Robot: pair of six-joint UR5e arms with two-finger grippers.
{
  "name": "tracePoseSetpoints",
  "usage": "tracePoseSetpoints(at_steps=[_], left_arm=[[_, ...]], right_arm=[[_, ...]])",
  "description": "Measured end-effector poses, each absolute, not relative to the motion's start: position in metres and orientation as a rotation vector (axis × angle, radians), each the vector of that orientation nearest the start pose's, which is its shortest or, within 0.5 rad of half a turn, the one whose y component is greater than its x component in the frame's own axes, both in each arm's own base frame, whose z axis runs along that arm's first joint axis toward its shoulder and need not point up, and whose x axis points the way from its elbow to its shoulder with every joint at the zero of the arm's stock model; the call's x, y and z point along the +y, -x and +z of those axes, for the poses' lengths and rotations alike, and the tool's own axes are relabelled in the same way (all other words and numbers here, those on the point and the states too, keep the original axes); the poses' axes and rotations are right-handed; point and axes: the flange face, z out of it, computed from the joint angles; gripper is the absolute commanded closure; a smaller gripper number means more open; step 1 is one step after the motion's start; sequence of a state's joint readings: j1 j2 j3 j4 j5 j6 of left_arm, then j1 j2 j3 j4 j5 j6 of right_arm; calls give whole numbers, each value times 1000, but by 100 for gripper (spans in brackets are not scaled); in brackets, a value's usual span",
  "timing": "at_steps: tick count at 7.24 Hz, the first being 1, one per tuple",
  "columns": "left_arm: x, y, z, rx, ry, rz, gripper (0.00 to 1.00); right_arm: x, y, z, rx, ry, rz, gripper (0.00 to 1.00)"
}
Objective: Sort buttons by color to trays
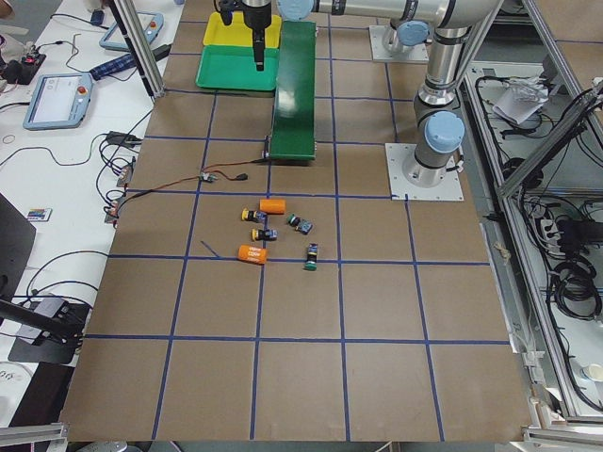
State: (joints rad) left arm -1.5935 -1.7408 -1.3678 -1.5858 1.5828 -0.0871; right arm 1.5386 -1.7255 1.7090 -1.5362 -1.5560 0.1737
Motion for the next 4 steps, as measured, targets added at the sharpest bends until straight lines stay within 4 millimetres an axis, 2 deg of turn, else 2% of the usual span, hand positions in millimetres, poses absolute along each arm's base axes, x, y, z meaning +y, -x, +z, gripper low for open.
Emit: tracePoseSetpoints(at_steps=[4], left_arm=[[-559,141,493,3130,105,-21,0]], right_arm=[[-428,-120,486,3113,-328,37,0]])
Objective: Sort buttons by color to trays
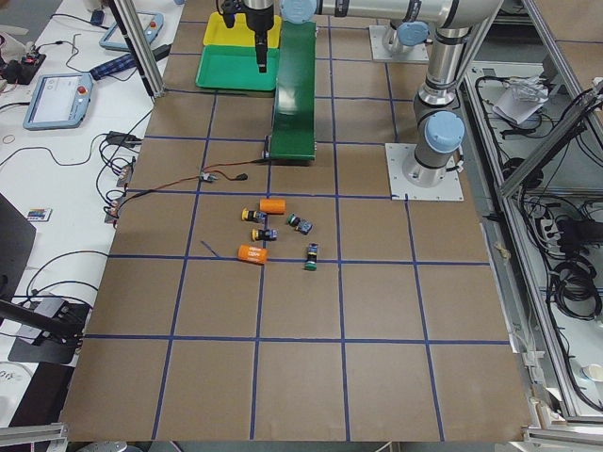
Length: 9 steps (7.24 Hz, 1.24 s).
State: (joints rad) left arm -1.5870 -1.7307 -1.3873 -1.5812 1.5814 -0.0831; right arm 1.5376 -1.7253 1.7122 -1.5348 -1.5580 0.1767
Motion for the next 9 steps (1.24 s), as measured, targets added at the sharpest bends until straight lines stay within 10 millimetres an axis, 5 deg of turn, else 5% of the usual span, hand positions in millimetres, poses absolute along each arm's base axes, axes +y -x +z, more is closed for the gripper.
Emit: tracePoseSetpoints(at_steps=[7,9], left_arm=[[-558,140,492,3128,103,-18,0],[-563,124,491,3130,100,-14,0]], right_arm=[[-426,-121,486,3116,-319,34,0],[-426,-120,486,3125,-320,34,0]])
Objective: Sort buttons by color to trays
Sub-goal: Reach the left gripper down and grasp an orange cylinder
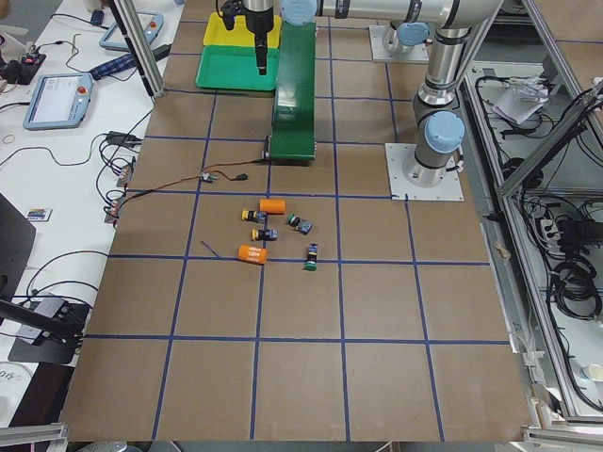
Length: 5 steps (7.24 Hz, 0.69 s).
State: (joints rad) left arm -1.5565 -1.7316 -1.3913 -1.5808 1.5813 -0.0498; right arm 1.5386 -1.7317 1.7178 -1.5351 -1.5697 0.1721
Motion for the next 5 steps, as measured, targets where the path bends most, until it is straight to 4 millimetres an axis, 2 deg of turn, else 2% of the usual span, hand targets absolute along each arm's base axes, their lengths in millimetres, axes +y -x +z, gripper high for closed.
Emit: tracePoseSetpoints(at_steps=[1,3,4,5], left_arm=[[-570,100,486,3132,64,-3,0],[-584,25,461,3139,-19,47,0],[-582,-15,438,3145,-48,65,0],[-577,-51,405,3145,-92,51,0]], right_arm=[[-426,-120,486,3127,-323,34,0],[-426,-120,485,3127,-329,35,0],[-426,-120,486,3128,-326,34,0],[-426,-120,485,3126,-328,35,0]])
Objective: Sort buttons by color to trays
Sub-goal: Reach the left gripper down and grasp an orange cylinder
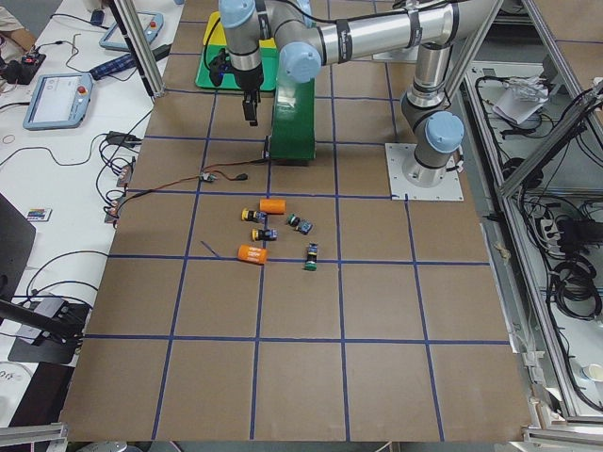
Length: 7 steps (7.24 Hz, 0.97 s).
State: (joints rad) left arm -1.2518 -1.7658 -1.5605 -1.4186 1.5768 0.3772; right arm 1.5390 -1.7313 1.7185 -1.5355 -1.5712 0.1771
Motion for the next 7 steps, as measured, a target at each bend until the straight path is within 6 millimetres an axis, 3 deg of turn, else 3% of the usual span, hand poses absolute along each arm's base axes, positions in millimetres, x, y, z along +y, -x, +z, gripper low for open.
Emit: tracePoseSetpoints(at_steps=[1,3,4,5,7], left_arm=[[-569,-83,362,3136,-133,8,0],[-529,-134,266,3110,-159,-61,0],[-510,-145,231,3110,-137,-58,16],[-501,-150,211,3112,-122,-51,53],[-497,-153,193,3118,-111,-34,54]], right_arm=[[-426,-120,485,3124,-333,38,0],[-426,-120,484,3126,-326,37,0],[-426,-120,483,3127,-324,40,0],[-425,-120,483,3128,-323,42,0],[-425,-119,482,3128,-324,45,0]])
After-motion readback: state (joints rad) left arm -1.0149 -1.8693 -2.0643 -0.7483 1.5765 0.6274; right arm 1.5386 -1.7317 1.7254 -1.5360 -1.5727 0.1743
